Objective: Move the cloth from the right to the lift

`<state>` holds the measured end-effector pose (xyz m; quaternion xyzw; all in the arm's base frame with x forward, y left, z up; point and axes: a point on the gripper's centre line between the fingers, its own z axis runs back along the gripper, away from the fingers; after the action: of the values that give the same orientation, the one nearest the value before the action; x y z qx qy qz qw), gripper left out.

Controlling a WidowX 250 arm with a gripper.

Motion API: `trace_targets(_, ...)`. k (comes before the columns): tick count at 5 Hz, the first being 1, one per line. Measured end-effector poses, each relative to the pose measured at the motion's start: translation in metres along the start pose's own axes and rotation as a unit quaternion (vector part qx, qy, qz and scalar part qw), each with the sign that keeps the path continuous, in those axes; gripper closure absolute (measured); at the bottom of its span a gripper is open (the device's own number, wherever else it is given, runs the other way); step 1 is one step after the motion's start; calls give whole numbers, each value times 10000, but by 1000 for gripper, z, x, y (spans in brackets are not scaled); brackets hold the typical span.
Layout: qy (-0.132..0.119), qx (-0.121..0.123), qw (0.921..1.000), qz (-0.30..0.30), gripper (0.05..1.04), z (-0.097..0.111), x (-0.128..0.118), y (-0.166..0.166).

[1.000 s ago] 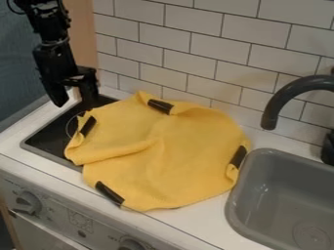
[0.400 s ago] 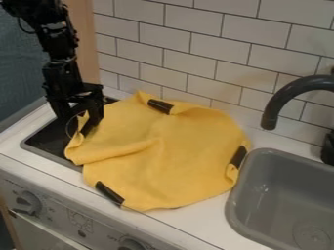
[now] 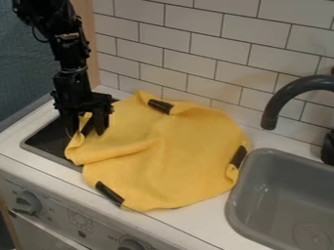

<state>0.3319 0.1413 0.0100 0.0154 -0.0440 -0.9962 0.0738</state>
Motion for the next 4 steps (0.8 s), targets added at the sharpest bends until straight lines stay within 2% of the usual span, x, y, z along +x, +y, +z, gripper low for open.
trace_targets(1,100,-76,9999,34,648,0,-4,-1)
trace_targets(2,100,-76,9999,34,884,0,-4,-1)
trace_targets(3,104,-25,9999,9,1009,0,-4,0)
trace_targets(4,104,61,9999,-19,1035,0,-4,3)
